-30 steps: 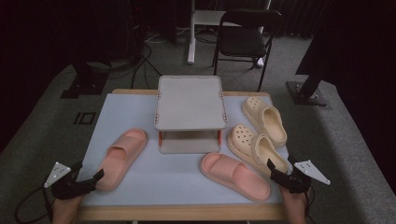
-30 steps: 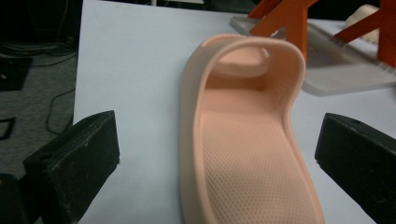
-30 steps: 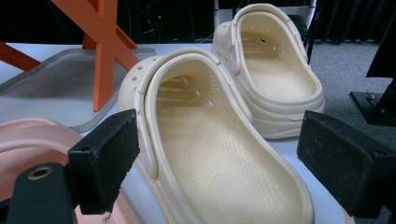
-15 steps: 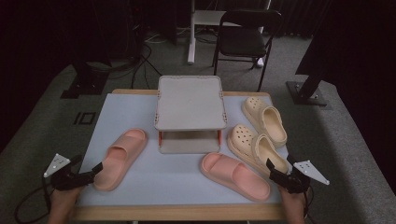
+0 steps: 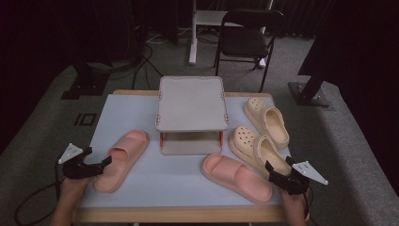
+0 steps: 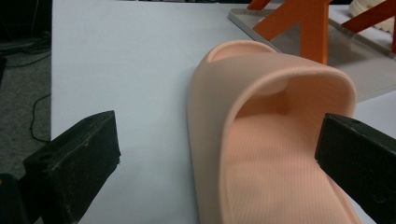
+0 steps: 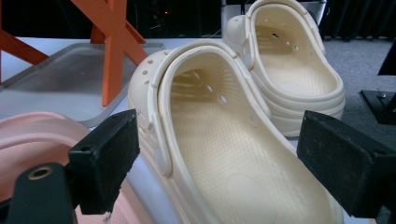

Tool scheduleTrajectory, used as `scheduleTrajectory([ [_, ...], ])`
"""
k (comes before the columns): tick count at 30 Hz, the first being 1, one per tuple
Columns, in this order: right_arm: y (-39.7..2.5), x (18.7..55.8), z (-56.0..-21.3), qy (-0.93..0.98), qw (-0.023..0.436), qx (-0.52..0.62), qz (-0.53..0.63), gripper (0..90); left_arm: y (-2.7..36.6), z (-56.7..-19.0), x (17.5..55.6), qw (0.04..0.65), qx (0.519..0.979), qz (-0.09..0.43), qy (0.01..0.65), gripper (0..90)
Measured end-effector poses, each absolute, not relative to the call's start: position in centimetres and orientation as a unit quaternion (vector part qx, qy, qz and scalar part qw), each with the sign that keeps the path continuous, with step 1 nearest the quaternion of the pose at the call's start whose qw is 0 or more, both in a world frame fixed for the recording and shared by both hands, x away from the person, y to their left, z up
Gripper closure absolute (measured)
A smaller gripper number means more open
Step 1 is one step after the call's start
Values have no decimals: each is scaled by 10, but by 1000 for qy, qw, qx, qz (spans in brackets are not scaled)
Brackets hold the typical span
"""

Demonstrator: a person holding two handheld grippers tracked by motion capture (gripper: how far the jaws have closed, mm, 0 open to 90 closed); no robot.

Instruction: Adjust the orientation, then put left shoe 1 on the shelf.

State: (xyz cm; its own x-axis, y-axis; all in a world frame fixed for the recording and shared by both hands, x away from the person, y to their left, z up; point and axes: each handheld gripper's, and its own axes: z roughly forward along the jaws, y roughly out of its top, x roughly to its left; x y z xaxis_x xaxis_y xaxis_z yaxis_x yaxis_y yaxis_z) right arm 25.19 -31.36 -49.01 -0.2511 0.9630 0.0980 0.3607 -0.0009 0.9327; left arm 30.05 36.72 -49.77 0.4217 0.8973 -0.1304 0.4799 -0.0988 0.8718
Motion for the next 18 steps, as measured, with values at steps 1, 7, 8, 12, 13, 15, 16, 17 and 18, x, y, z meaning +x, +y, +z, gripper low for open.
scheduleTrajectory([
  [1,-314,252,-490,632,314,524,477,125,366,-497,303,461,709,227,483,0],
  [7,-312,253,-491,634,312,523,477,126,358,-499,313,446,729,234,464,102],
  [8,-312,253,-491,634,313,523,476,128,357,-500,315,446,730,232,463,161],
  [12,-312,253,-491,636,311,523,476,129,355,-503,320,436,743,226,455,343],
  [13,-312,253,-492,636,311,523,476,129,354,-504,321,437,744,225,453,382],
  [15,-312,253,-492,636,307,524,476,129,354,-506,321,442,742,222,453,474],
  [16,-312,253,-492,635,306,525,477,129,353,-506,321,438,739,231,457,531],
  [17,-313,253,-492,635,306,525,477,129,352,-506,321,440,737,234,456,581],
  [18,-313,253,-492,636,306,524,477,129,351,-507,321,439,735,242,458,650],
])
